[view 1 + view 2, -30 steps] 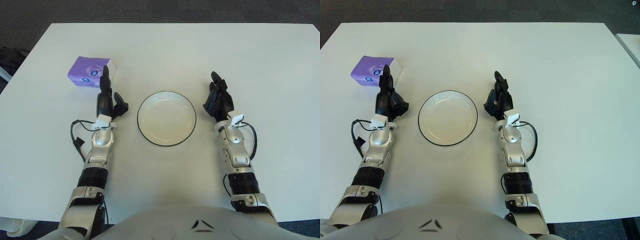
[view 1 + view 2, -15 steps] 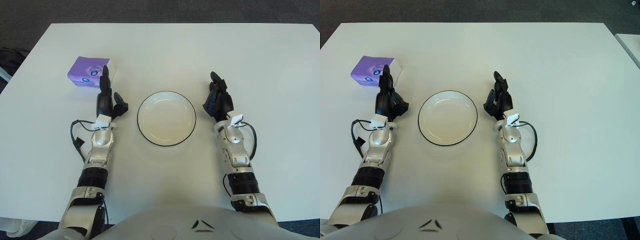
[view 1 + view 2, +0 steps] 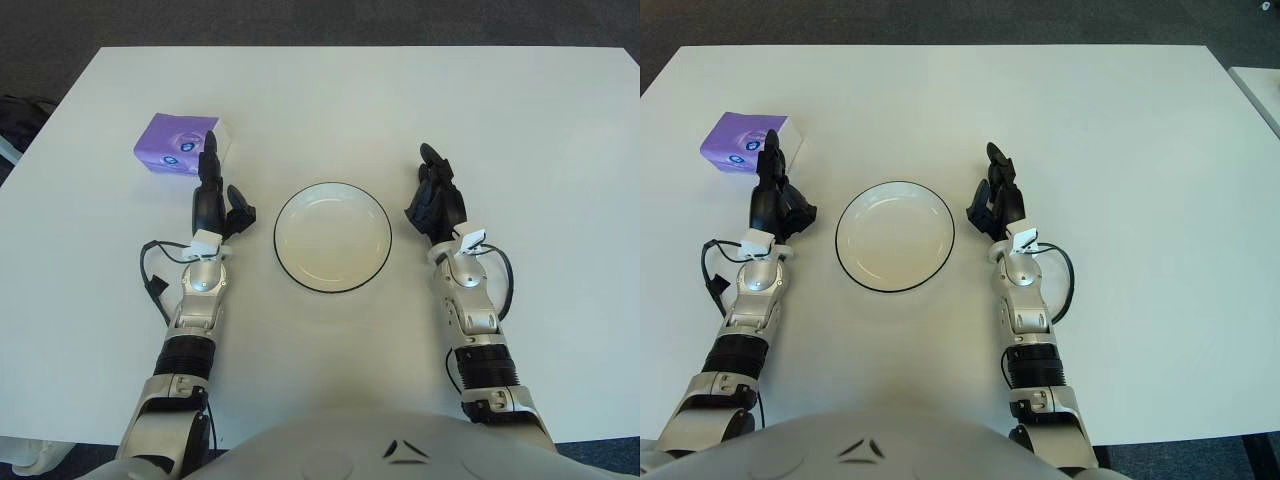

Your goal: Put the tissue paper into the plate.

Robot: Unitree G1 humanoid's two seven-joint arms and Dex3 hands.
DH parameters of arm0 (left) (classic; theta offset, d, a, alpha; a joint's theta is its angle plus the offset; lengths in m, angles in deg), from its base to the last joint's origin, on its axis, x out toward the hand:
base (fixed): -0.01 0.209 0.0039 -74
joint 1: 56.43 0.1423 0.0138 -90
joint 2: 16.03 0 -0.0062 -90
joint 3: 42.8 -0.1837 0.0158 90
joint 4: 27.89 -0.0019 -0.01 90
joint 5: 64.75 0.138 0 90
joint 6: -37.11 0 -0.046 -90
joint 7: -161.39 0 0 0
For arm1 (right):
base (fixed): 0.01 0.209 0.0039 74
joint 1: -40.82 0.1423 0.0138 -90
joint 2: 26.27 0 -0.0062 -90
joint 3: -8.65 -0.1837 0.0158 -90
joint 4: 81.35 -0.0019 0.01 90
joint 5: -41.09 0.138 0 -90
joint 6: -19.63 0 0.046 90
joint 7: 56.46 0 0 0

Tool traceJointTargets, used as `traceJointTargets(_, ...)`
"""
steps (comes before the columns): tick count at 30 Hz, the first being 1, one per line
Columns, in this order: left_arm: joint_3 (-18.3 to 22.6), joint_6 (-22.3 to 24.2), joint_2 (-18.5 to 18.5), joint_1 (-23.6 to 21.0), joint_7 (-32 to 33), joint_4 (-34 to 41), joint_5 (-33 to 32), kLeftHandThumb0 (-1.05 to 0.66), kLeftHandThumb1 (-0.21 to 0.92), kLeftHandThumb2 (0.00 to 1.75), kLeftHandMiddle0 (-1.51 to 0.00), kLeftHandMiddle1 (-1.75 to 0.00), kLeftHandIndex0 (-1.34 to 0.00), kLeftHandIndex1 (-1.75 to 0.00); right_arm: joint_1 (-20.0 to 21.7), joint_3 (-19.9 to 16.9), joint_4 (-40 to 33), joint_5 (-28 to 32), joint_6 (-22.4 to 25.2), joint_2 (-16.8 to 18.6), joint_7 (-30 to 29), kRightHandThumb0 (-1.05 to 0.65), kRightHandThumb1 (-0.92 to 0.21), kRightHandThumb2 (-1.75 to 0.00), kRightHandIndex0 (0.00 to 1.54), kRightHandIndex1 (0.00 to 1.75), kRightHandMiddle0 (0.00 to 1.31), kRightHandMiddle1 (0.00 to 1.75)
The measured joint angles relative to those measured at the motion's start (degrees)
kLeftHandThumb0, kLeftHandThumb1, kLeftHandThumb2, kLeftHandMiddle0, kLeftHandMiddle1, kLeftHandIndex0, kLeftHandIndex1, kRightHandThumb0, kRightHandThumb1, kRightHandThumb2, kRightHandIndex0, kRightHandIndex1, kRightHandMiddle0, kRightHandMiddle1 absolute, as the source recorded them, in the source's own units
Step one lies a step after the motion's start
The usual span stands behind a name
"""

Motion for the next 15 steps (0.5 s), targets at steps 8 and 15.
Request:
traceJointTargets(8, -0.2, -0.8, -0.1, 1.2, -0.3, 1.3, 0.1, -0.92, 0.92, 1.18, -0.03, -0.01, 0.00, -0.02, 0.1, 0.0, 0.3, 0.0, -0.2, 0.1, 0.0, -0.73, -0.92, -1.01, 0.16, 0.01, 0.00, 0.36)
traceJointTargets(15, -0.4, -1.2, -0.2, 3.2, -0.9, 3.7, 0.1, -0.93, 0.92, 1.17, -0.04, -0.01, 0.00, -0.02, 0.1, 0.2, 0.5, 0.0, -0.4, 0.2, 0.0, -0.73, -0.92, -1.01, 0.16, 0.01, 0.00, 0.35)
